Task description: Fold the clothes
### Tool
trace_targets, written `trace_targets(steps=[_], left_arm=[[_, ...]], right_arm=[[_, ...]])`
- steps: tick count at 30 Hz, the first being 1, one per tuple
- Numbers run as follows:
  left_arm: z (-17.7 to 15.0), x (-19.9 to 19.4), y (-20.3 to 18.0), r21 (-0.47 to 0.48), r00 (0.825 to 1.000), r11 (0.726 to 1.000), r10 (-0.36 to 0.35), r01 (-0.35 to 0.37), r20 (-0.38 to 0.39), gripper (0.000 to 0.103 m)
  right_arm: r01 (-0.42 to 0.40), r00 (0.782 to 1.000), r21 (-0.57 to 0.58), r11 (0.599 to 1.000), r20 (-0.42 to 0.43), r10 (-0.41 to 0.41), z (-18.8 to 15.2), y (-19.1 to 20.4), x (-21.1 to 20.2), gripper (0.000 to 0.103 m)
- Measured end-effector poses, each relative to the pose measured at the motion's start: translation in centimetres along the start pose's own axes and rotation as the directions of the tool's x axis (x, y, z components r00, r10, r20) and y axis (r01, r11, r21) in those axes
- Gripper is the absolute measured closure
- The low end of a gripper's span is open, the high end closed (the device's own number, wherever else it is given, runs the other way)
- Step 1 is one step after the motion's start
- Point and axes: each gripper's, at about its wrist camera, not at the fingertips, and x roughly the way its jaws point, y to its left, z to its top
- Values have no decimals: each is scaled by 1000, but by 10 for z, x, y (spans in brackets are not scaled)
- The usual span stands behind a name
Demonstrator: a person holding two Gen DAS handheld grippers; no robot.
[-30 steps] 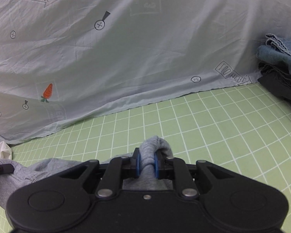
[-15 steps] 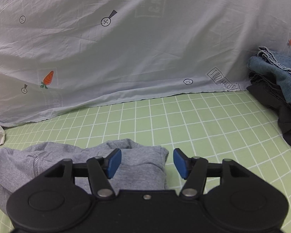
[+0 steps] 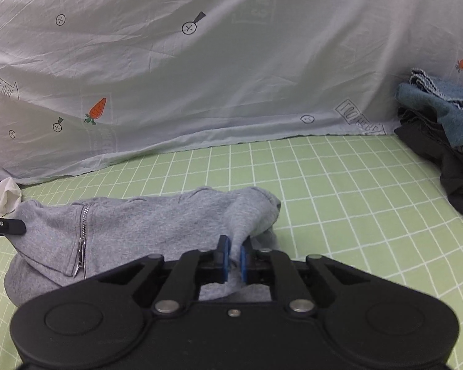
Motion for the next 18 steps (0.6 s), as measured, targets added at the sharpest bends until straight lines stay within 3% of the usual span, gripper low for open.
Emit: trace_targets(steps=[4,8,11,13,14,15,17,18], left_arm=[[27,1,-8,17,999,1000,-16,15,49,96],[55,25,-11,-2,996,1000,15,-15,90,95],[71,44,-3,-77,993,996,53,-45,106,83],[78,48,3,-114,990,991,78,-65,116,72],[80,45,6,-121,988,990,85,-70,130,62],[77,41,8,-117,986,990,94,-78,136,54],[70,34,11,-102,983,990,111,-97,147,26],[66,30,12,-94,981,990,120,-106,152,24]], right_arm=[[-3,999,-22,1000,51,4,35,0,10,96],[-1,997,-33,999,71,4,67,5,39,96],[24,998,-9,1000,61,-23,83,7,65,92],[46,998,15,999,52,-47,92,7,81,65],[49,998,20,999,40,-50,87,6,81,44],[52,998,26,998,28,-52,82,4,80,37],[57,998,37,998,4,-57,72,2,80,30],[60,998,43,997,-9,-60,67,0,80,24]])
